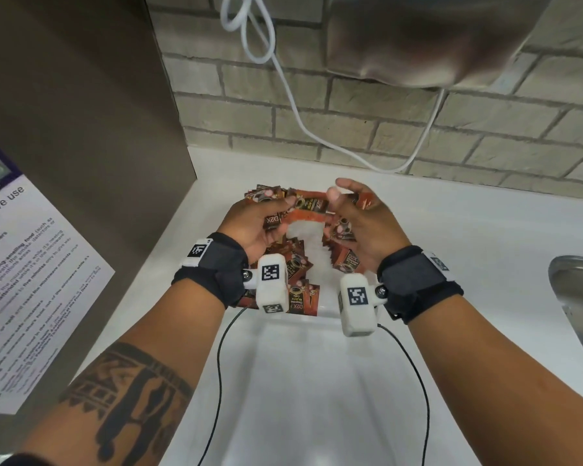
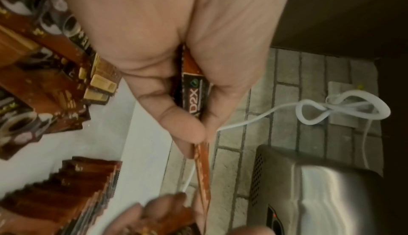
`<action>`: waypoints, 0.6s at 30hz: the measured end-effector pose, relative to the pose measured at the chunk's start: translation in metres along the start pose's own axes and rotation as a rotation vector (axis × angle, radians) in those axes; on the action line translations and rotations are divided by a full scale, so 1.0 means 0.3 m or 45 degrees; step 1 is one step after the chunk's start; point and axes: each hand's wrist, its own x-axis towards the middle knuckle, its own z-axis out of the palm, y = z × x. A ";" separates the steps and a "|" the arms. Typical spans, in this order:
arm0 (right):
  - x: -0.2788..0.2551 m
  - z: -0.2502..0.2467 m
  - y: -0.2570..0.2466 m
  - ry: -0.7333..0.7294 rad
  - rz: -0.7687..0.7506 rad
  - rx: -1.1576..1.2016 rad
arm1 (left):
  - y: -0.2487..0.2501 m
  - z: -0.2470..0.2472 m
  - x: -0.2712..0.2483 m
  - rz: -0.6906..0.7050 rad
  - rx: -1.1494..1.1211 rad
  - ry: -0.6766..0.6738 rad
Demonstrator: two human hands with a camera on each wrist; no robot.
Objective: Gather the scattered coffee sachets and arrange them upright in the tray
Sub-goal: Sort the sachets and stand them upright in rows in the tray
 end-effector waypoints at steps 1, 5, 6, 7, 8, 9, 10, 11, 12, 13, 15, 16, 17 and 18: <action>-0.005 0.008 0.014 -0.056 0.039 -0.014 | 0.002 0.009 -0.002 -0.006 -0.073 0.024; 0.001 0.048 0.042 -0.041 0.037 0.127 | 0.000 0.047 -0.008 0.019 0.012 0.049; 0.008 0.049 0.037 0.001 0.009 0.199 | -0.004 0.051 -0.011 0.015 0.067 0.059; 0.017 0.046 0.033 0.038 -0.018 0.259 | -0.008 0.054 -0.013 0.001 0.109 0.050; 0.024 0.044 0.030 0.058 -0.049 0.301 | -0.012 0.058 -0.017 -0.023 0.140 0.014; 0.029 0.042 0.029 0.060 -0.079 0.336 | -0.019 0.065 -0.023 -0.053 0.164 -0.046; 0.028 0.045 0.027 0.055 -0.100 0.363 | -0.028 0.072 -0.030 -0.083 0.182 -0.106; 0.025 0.049 0.025 0.043 -0.112 0.381 | -0.037 0.081 -0.038 -0.108 0.192 -0.148; 0.022 0.053 0.023 0.035 -0.115 0.385 | -0.043 0.088 -0.045 -0.121 0.195 -0.173; 0.019 0.055 0.020 0.033 -0.115 0.375 | -0.047 0.092 -0.049 -0.119 0.198 -0.194; 0.016 0.045 0.016 0.031 -0.106 0.356 | -0.046 0.087 -0.050 -0.100 0.218 -0.233; 0.014 0.035 0.011 0.028 -0.091 0.366 | -0.042 0.080 -0.050 -0.096 0.218 -0.251; 0.012 0.024 0.005 0.027 -0.077 0.385 | -0.037 0.071 -0.048 -0.095 0.202 -0.267; 0.013 0.013 0.001 0.033 -0.074 0.389 | -0.033 0.062 -0.048 -0.102 0.174 -0.286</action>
